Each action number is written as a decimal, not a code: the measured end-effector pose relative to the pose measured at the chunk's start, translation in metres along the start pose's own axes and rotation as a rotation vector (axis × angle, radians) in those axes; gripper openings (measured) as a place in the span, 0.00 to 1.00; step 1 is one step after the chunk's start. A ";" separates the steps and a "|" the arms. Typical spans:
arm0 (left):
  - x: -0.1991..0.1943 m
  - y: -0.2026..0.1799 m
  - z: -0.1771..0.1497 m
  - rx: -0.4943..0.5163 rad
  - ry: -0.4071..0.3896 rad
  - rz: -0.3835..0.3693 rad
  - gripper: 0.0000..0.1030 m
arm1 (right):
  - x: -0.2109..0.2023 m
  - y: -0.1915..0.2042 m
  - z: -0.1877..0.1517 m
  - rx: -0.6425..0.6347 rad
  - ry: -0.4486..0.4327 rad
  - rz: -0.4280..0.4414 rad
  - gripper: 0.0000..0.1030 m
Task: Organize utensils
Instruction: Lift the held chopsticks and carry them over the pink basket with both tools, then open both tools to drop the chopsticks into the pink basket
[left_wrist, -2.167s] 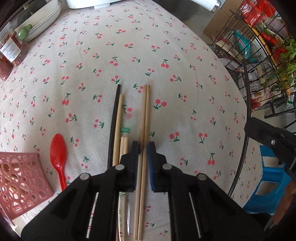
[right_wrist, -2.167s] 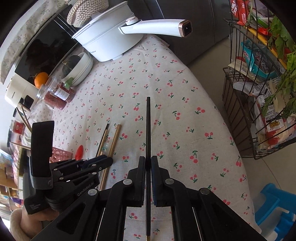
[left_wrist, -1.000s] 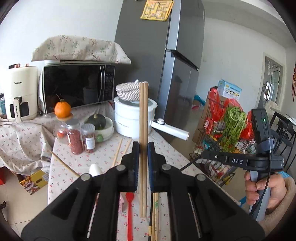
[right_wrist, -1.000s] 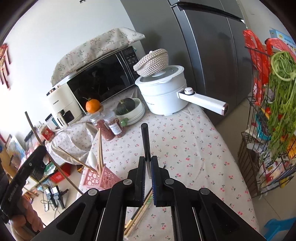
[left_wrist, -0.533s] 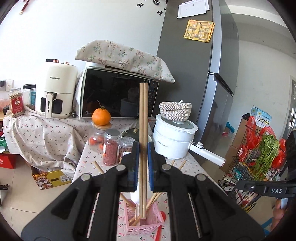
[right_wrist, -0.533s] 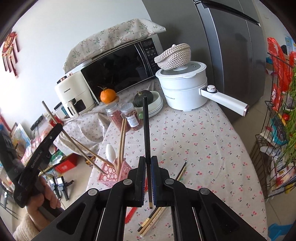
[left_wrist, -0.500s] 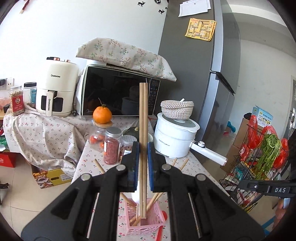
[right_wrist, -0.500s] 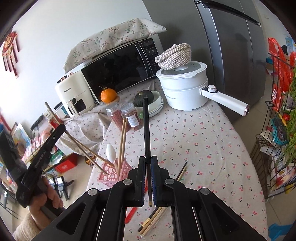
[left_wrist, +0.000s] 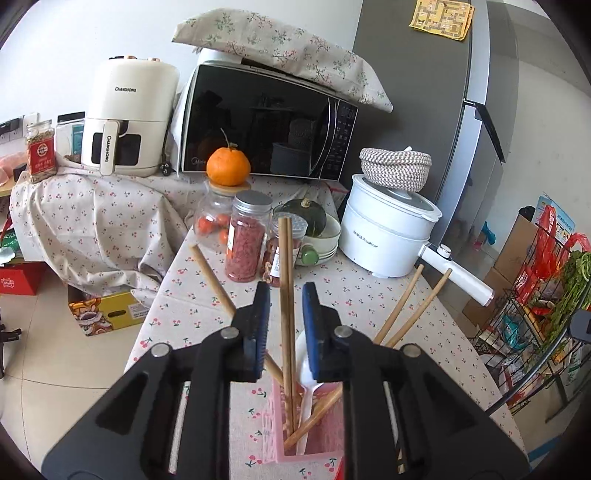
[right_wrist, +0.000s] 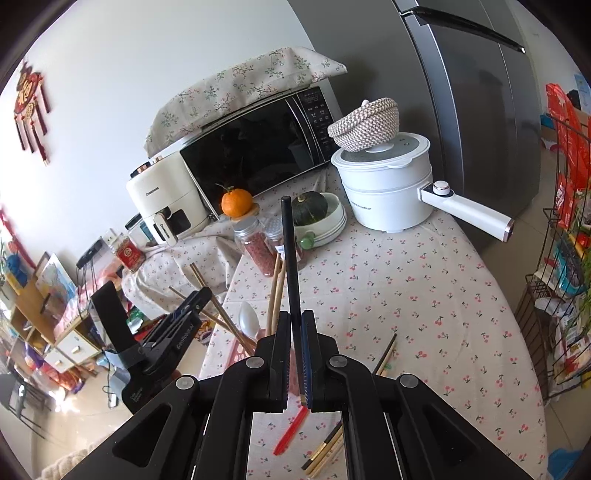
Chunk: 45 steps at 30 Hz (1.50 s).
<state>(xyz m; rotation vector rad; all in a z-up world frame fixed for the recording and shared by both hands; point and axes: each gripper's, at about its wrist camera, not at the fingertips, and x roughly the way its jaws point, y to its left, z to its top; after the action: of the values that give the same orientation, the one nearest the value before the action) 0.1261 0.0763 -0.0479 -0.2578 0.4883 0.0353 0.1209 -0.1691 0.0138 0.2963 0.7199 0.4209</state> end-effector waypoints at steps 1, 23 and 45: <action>-0.001 0.001 0.001 -0.009 0.016 -0.003 0.38 | -0.001 0.001 0.001 0.002 -0.004 0.007 0.05; -0.037 0.031 -0.011 0.044 0.312 -0.031 0.75 | 0.034 0.044 0.016 -0.016 -0.106 0.047 0.05; -0.034 0.028 -0.019 0.030 0.388 -0.085 0.76 | 0.077 0.030 0.003 -0.003 -0.018 0.051 0.63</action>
<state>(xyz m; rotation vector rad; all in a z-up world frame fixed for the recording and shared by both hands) 0.0852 0.0998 -0.0547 -0.2568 0.8620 -0.1069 0.1669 -0.1069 -0.0155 0.3159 0.6948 0.4666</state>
